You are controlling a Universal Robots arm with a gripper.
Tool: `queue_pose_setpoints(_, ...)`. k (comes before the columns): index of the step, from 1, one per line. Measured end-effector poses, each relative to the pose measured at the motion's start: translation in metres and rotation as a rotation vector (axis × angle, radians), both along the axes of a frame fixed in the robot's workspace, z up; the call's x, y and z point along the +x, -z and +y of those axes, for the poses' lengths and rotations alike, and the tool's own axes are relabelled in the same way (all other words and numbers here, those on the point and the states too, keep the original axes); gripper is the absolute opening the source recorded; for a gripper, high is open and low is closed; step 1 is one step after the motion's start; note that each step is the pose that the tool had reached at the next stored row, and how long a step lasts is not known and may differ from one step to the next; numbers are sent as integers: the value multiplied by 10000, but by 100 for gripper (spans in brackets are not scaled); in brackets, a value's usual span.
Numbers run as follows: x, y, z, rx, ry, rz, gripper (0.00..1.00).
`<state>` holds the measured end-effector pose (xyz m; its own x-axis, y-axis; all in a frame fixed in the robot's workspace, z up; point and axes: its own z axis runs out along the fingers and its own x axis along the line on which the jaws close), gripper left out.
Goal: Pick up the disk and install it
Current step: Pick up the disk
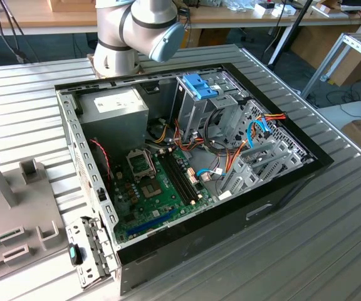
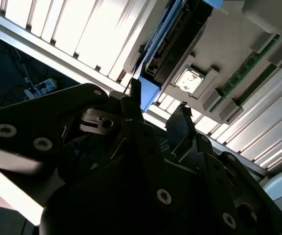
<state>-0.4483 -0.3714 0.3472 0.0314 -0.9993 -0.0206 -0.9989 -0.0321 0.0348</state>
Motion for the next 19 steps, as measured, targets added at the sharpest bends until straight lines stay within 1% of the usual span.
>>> queue_pose_setpoints(1,-14,14,3,2,0,-22,48)
queue_pose_setpoints(2,-16,22,4,2,0,-29,48)
queue_pose_setpoints(5,-17,65,9,1,-1,-34,48)
queue_pose_setpoints(6,-18,93,12,1,0,-33,48)
queue_pose_setpoints(9,-17,144,24,0,0,-31,48)
queue_pose_setpoints(12,-17,161,34,1,0,-35,48)
queue_pose_setpoints(16,-17,261,40,1,0,-34,48)
queue_pose_setpoints(17,-18,276,41,1,0,-33,48)
queue_pose_setpoints(18,-17,309,41,1,0,-33,48)
queue_pose_setpoints(19,-18,321,41,1,0,-34,48)
